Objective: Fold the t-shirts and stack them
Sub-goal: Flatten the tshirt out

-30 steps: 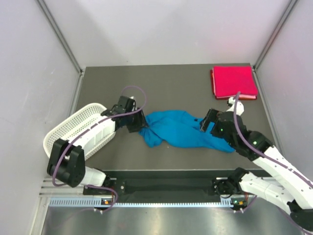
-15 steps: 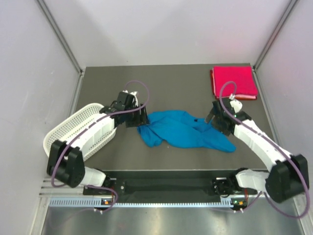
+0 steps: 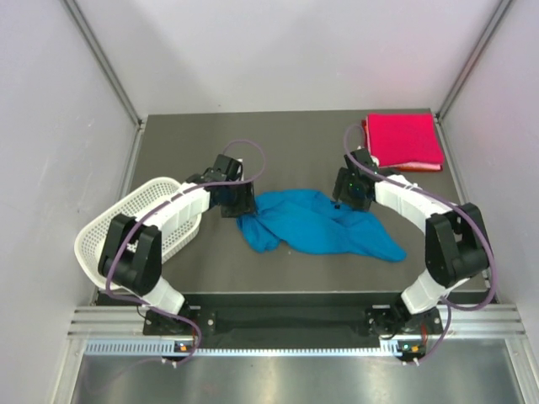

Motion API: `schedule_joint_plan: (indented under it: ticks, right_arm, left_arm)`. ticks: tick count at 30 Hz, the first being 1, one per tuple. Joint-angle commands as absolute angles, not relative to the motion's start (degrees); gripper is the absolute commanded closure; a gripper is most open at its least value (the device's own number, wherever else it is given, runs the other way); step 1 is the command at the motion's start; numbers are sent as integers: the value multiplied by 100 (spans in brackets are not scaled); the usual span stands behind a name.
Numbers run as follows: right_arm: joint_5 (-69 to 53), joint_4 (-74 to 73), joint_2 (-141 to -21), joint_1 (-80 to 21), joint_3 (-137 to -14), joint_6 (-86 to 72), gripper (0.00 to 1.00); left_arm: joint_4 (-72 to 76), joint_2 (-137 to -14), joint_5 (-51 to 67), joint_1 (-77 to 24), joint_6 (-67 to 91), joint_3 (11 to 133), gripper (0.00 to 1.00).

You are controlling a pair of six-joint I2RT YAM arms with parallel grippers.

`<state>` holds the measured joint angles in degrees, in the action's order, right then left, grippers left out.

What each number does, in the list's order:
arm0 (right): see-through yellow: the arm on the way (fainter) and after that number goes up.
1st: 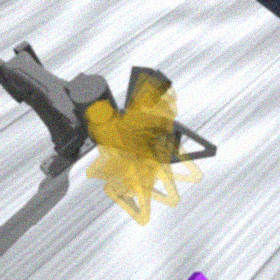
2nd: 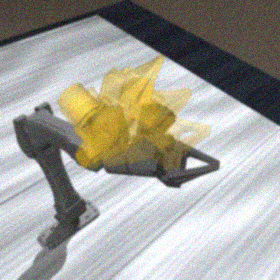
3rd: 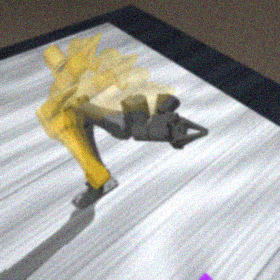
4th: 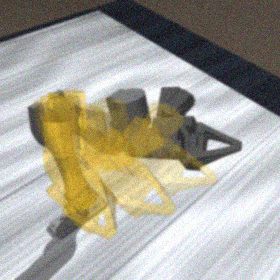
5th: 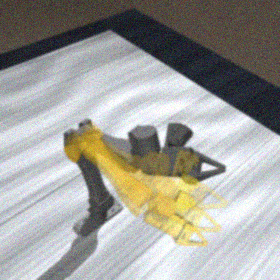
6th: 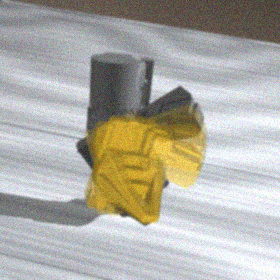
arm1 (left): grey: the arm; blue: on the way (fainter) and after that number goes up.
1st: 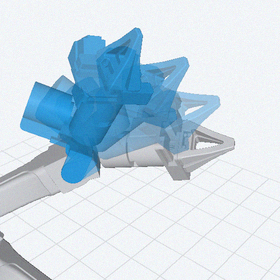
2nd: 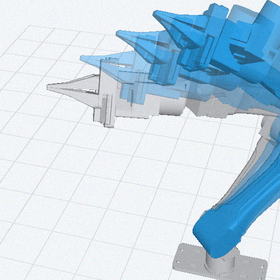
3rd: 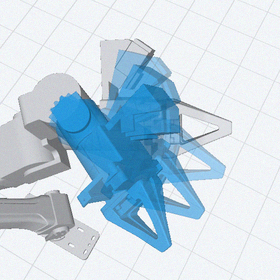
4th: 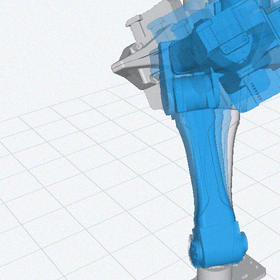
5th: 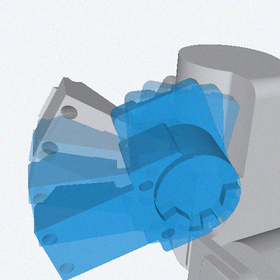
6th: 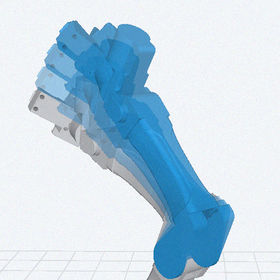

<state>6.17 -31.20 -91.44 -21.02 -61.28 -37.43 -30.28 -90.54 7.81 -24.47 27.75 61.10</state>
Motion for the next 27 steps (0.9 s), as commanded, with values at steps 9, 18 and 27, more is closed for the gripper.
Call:
schedule_joint_plan:
  ticks: [9, 18, 27]
  right_arm:
    - [-738, -1443, -9790, -2996, -6724, -5201, 36]
    - [-598, -317, -10283, -3568, -6654, -6477, 41]
    - [-361, -378, -10503, -3656, -6680, -6917, 42]
  left_arm:
    - [-3120, -8930, 430, -2180, 2918, 6337, 50]
    - [-2927, -8930, 852, -2092, 2953, 6275, 51]
    - [-2804, -8991, 1063, -2057, 2953, 6258, 54]
